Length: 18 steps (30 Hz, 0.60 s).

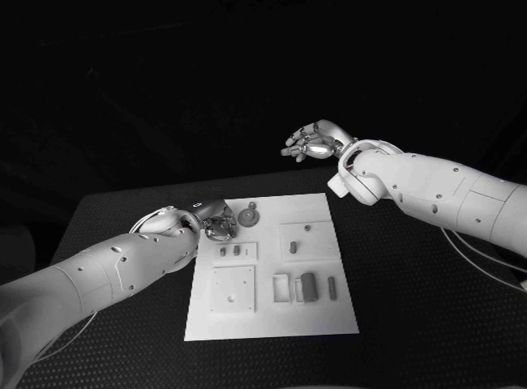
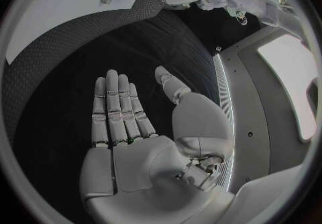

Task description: Assemble the parts on the task board

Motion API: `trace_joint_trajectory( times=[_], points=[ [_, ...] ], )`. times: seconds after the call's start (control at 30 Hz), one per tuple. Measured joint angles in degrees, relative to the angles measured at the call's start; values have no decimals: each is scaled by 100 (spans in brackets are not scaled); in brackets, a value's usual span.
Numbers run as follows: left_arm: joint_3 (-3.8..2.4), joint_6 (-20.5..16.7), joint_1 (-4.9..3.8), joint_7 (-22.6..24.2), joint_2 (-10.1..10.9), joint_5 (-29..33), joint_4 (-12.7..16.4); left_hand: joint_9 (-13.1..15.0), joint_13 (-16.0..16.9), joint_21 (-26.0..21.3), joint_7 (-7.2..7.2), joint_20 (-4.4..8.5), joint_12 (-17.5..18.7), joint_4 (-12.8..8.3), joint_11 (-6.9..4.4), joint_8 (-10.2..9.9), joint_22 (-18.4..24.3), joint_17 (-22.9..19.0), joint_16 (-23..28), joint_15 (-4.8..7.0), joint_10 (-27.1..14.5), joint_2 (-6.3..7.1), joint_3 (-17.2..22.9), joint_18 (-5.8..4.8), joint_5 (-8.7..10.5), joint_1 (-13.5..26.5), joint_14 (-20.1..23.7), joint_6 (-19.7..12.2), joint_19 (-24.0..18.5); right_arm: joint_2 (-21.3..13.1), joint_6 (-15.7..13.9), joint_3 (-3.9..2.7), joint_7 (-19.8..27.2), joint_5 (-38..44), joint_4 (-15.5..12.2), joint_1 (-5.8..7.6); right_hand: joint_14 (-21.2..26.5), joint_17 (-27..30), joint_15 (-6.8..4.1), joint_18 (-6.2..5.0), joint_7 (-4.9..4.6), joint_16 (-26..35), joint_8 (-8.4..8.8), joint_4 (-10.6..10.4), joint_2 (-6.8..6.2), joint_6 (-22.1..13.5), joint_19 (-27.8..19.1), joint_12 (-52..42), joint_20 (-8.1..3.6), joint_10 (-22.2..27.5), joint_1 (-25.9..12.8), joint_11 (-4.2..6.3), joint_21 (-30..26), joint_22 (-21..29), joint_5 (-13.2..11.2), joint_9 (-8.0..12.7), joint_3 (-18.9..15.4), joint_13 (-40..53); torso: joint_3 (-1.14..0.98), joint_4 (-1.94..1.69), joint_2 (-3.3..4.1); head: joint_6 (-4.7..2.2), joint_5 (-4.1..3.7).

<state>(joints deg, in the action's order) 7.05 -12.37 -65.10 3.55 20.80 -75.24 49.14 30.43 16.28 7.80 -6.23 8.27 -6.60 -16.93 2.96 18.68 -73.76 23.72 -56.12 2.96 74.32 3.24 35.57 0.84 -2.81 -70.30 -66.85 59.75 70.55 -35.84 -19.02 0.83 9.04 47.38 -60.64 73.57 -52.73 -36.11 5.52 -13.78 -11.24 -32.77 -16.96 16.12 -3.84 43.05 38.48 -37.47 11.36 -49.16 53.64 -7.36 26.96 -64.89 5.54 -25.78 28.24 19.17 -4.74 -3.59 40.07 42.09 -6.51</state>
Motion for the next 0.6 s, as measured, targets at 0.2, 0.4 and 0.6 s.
trace_joint_trajectory(
  times=[0.2, 0.4, 0.6],
  points=[
    [0, 9, -1, -12, -3, 0, -3, 1, 0, 0, 0, 0, 0, -4, 16, -1, -1, 1, 0, 0, 16, -1, -4, 0, 0, 17, 0, -1, 0, -4, 0, 0, 0, 0, -2, 0, 0, 0, 0, 0, 0, 6, 0, 0, 0, 0, -21, 0, 21, 0, 0, 0, 0, 0, 0, 0, 0, -5, 0, 0, -1, 0, -3],
    [4, 71, -11, -50, -16, -40, -8, 5, -5, 0, 1, 0, 0, 9, 20, -5, -5, 5, 0, 0, 20, -1, 10, 0, 0, 17, 0, -3, 0, 0, 1, 0, 1, -1, 2, 0, -15, -5, 15, 0, 0, 6, 0, 0, 0, 0, -22, 0, 21, 0, 0, 0, -23, 1, 0, 2, 0, -9, 0, -2, -1, -2, -7],
    [28, 119, -25, -90, -40, -150, -24, 14, -6, 0, 8, -1, 0, 9, 21, -10, -12, 11, 0, 0, 20, 0, 11, 0, -1, 18, 0, -13, 0, 0, 1, 0, 1, -1, 5, 0, -15, -7, 15, 0, 0, 6, 0, 0, 0, 0, -21, 0, 21, 0, 0, 0, -23, -5, 0, 5, 0, -10, 0, -2, -1, 6, -7]
  ],
)
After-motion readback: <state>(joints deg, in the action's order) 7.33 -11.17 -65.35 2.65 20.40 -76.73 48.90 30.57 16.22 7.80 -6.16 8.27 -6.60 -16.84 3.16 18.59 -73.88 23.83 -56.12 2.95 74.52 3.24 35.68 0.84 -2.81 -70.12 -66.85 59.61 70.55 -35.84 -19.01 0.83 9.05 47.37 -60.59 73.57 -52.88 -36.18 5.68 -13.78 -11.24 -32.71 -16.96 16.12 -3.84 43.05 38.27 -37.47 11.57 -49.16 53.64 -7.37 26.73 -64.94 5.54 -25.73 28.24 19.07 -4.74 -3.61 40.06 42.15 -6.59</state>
